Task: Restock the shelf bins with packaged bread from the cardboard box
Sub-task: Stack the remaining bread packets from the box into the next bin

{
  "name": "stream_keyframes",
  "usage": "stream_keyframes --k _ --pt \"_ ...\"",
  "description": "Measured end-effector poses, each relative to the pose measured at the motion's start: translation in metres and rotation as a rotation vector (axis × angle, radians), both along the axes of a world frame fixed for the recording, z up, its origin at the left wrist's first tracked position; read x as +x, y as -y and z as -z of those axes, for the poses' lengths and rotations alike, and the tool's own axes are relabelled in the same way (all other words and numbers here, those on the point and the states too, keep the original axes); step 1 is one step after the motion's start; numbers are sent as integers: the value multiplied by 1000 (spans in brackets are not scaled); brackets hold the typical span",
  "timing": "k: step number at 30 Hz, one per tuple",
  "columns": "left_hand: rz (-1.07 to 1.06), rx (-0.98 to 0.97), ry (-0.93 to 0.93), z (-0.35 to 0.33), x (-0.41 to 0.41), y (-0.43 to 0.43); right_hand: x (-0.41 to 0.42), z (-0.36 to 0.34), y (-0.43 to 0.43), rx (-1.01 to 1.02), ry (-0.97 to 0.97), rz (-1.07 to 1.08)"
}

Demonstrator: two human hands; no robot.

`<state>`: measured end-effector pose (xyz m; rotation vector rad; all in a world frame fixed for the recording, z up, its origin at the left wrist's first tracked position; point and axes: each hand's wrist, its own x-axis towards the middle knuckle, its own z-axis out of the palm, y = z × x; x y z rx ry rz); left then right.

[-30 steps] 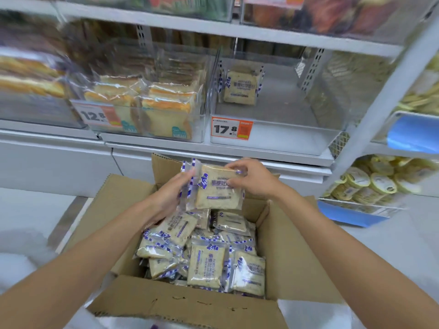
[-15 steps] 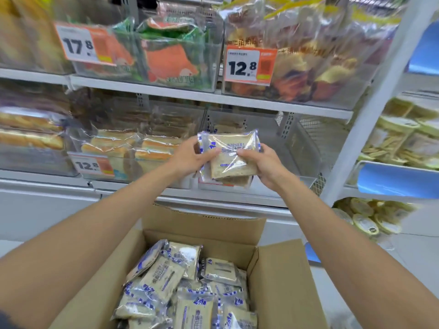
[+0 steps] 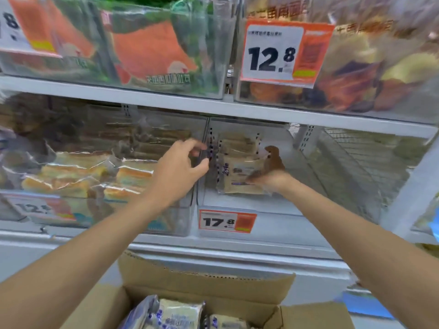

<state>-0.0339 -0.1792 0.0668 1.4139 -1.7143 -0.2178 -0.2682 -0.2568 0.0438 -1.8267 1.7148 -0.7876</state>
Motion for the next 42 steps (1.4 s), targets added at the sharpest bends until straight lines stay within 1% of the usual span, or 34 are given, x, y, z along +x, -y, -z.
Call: stream_keyframes --k 2,3,4,7,8,12,14,19,24,27,31,32,34,35,37,40,42 --pt "12 2 -62 2 0 0 7 0 7 -74 96 -9" --pt "19 6 -92 2 0 -1 9 0 10 -89 106 -6" --pt "25 9 -114 2 0 -2 9 2 13 -110 57 -16" --pt "41 8 -145 5 1 -3 0 7 16 -142 -384 -33" --pt "41 7 -144 5 1 -4 -2 7 15 -139 -470 -28" --pt "40 5 -141 5 0 -4 9 5 17 -225 -497 -68" --pt "43 7 -152 5 1 -4 18 5 18 -222 -502 -114" --pt "52 5 -165 7 0 -3 24 15 29 -307 -738 -75" --pt "51 11 -140 3 -2 -7 26 12 34 -283 -802 -107" --pt "46 -6 -81 -2 -1 -10 21 2 19 -248 -731 -134" --pt "-75 -40 123 -11 -6 -27 23 -18 -37 -401 -470 -188" --pt "-86 -57 140 -13 -9 -37 25 -22 -56 -443 -399 -192" --pt "-71 -65 111 -11 -16 -61 29 -25 -96 -491 -270 -197" --pt "-59 -31 75 -5 -18 -75 31 -23 -116 -501 -228 -206" --pt "-38 105 23 16 -16 -103 35 -7 -155 -471 -202 -234" --pt "-50 379 23 69 5 -144 39 40 -211 -317 -203 -288" --pt "-79 547 -16 108 26 -170 40 77 -242 -180 -198 -284"
